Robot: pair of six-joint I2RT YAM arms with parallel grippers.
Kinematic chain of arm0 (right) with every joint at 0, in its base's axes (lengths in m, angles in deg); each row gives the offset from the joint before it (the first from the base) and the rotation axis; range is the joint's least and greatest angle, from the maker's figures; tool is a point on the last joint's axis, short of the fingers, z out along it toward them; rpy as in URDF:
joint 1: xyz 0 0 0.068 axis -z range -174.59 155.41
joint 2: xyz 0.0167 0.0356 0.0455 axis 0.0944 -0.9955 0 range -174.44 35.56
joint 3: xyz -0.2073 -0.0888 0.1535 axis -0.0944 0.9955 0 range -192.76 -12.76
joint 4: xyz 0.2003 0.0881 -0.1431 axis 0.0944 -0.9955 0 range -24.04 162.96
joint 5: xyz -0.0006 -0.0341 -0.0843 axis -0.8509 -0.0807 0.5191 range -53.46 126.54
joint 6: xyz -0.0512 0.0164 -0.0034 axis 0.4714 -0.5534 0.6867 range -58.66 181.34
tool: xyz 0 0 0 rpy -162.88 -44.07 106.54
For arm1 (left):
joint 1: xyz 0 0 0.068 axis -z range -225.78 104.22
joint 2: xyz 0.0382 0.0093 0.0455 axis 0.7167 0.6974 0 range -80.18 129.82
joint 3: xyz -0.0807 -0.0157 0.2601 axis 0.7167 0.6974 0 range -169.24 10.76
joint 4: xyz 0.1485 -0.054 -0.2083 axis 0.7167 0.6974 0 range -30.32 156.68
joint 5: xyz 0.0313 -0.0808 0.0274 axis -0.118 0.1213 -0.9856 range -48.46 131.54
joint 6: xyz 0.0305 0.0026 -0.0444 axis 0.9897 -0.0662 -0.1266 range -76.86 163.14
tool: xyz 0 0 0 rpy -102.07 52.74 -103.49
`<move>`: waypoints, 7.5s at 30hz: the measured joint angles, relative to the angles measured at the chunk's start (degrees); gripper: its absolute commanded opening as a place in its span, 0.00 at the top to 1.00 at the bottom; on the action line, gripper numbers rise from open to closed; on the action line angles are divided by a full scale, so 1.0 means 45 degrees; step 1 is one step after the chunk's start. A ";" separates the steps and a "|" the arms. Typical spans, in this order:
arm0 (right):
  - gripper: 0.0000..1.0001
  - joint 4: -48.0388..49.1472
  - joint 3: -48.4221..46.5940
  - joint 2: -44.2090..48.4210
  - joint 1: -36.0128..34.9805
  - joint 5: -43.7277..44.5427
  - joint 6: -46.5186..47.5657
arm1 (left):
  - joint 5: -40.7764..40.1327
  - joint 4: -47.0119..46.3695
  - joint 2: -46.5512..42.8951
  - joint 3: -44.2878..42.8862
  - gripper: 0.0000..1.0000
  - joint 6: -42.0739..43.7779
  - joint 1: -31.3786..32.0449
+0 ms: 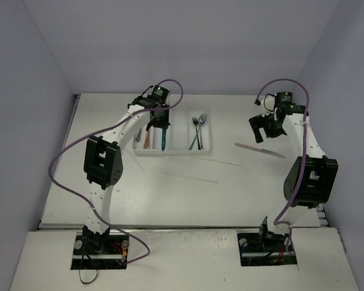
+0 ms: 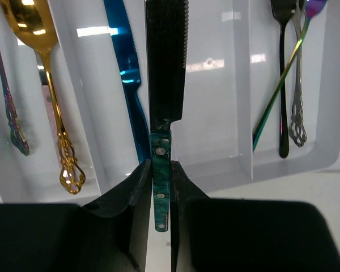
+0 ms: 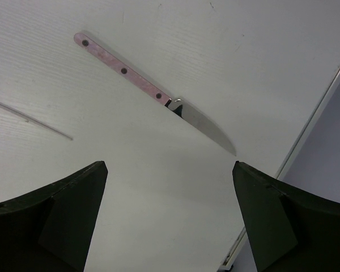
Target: Sort the eating utensils into containers
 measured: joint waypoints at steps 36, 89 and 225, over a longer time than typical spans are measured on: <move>0.27 0.0078 0.0020 -0.2093 0.0000 0.0167 0.3277 | 0.1464 -0.0127 0.2630 -0.2203 0.47 0.0476 -0.0962; 1.00 -0.0278 0.0975 -0.2493 -0.3827 0.0925 0.9026 | 0.4461 -0.1211 -0.7367 0.5559 0.27 0.1666 -0.1727; 0.57 0.3160 0.7504 1.0470 -1.0527 0.1296 0.8995 | 0.3934 -0.2967 -0.1660 0.5519 1.00 -0.1385 -0.1505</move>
